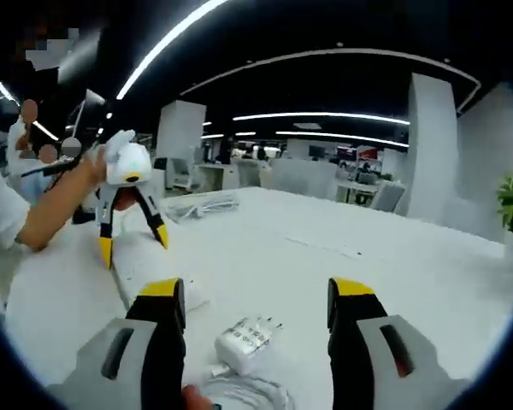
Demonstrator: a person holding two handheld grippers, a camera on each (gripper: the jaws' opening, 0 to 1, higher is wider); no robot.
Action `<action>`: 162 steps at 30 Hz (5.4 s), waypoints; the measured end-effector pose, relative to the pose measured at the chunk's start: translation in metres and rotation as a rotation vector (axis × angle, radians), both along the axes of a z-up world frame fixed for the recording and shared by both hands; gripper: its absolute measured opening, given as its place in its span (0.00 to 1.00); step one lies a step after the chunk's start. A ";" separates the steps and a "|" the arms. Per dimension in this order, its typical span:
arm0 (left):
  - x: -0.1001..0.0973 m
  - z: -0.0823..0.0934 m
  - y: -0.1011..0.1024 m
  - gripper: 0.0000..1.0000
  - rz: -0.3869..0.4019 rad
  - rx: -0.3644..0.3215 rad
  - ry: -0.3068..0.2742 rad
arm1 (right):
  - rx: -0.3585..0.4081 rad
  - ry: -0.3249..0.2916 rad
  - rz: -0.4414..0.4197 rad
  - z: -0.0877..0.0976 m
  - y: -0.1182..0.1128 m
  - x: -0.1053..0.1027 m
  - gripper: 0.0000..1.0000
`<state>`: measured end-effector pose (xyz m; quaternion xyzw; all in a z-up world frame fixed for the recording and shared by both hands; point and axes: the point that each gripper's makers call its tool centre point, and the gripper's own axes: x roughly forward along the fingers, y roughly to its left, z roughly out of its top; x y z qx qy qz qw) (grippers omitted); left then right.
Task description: Straighten the power strip on the desk, plug the charger into it
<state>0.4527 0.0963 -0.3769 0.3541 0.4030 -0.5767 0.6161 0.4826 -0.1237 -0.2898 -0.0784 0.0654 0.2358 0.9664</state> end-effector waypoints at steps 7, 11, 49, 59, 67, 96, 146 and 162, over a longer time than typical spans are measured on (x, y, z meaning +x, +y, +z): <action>0.000 0.000 -0.001 0.69 0.000 0.003 -0.002 | -0.005 -0.011 -0.226 -0.020 -0.007 0.010 0.70; -0.003 -0.001 -0.002 0.69 -0.001 0.008 -0.005 | -0.009 0.011 -0.250 -0.028 -0.012 0.014 0.66; -0.011 -0.003 -0.001 0.69 -0.008 0.008 -0.006 | -0.091 0.135 -0.155 -0.066 -0.004 0.008 0.29; -0.010 -0.003 0.000 0.69 -0.008 0.006 -0.005 | -0.079 0.152 0.078 -0.066 0.002 0.010 0.29; -0.009 -0.003 0.000 0.69 -0.009 0.006 -0.005 | -0.072 0.155 0.224 -0.066 0.003 0.010 0.29; -0.008 -0.002 -0.001 0.69 -0.014 0.002 -0.005 | -0.035 0.130 0.038 -0.066 -0.008 0.009 0.27; -0.008 -0.002 0.000 0.69 -0.020 0.004 -0.007 | -0.028 0.577 0.151 -0.033 0.080 -0.063 0.26; -0.008 -0.002 0.000 0.69 -0.020 0.009 -0.009 | -0.066 0.715 0.068 -0.034 0.085 -0.064 0.26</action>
